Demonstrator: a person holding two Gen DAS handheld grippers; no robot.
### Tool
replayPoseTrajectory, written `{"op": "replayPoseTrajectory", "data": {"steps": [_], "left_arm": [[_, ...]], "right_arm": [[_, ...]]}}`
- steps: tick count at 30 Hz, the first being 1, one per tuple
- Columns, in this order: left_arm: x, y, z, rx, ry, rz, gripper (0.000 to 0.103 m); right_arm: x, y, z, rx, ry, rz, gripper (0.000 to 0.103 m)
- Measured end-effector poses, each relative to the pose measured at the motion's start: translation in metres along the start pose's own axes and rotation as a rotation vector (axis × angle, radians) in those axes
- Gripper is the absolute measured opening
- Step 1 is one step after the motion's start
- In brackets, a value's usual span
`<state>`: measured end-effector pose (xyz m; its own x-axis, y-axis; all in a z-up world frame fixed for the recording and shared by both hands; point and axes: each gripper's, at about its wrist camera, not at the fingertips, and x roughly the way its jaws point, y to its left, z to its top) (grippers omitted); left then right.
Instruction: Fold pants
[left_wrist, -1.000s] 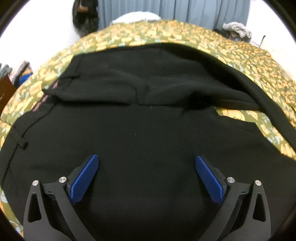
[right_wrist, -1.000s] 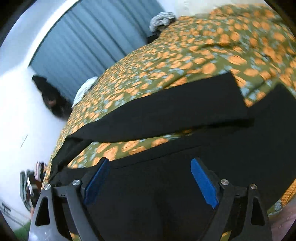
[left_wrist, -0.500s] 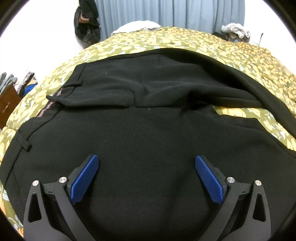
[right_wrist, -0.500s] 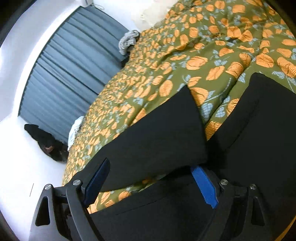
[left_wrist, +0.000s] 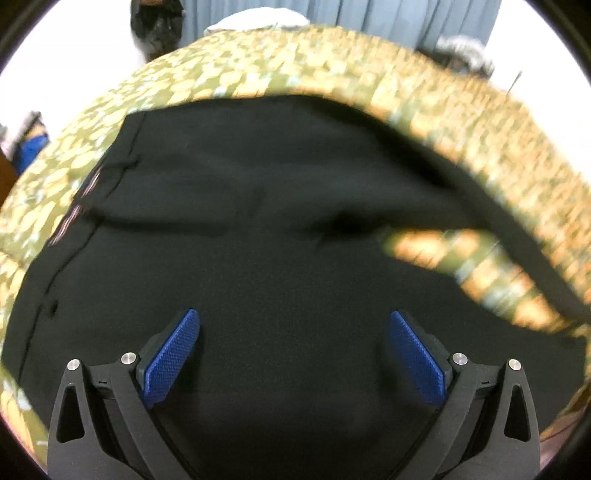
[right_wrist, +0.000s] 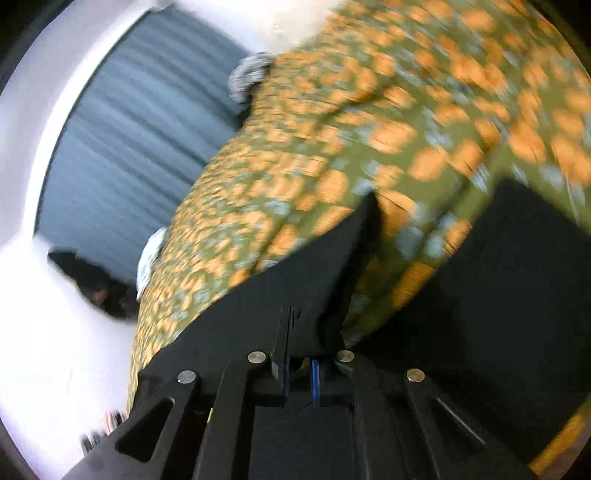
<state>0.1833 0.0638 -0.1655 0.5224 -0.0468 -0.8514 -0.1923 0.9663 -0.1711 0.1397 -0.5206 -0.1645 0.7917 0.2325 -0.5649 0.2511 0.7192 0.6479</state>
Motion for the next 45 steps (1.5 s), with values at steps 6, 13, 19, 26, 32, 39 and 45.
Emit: {"op": "replayPoseTrajectory", "data": {"steps": [6, 13, 19, 26, 32, 39, 45], "left_arm": [[0.019, 0.000, 0.087, -0.217, 0.053, -0.251, 0.102], [0.083, -0.005, 0.152, -0.361, 0.153, -0.275, 0.102], [0.102, -0.008, 0.163, -0.387, 0.183, -0.271, 0.092], [0.054, 0.001, 0.161, -0.356, 0.106, -0.408, 0.006], [-0.087, 0.024, 0.110, -0.211, -0.115, -0.431, 0.008], [-0.058, 0.041, -0.042, -0.278, 0.107, -0.292, 0.007], [-0.045, 0.030, -0.060, -0.257, 0.160, -0.280, 0.007]], "right_arm": [[-0.040, 0.050, 0.014, -0.160, -0.030, 0.087, 0.008], [-0.097, 0.095, 0.020, -0.286, -0.051, 0.197, 0.007], [-0.140, 0.109, 0.009, -0.376, -0.027, 0.291, 0.007], [-0.132, 0.071, 0.015, -0.344, 0.028, 0.203, 0.007], [-0.101, 0.047, 0.037, -0.287, 0.026, 0.157, 0.007], [-0.063, -0.009, 0.030, -0.208, 0.146, -0.065, 0.007], [-0.054, -0.053, 0.017, -0.158, 0.227, -0.231, 0.008]]}}
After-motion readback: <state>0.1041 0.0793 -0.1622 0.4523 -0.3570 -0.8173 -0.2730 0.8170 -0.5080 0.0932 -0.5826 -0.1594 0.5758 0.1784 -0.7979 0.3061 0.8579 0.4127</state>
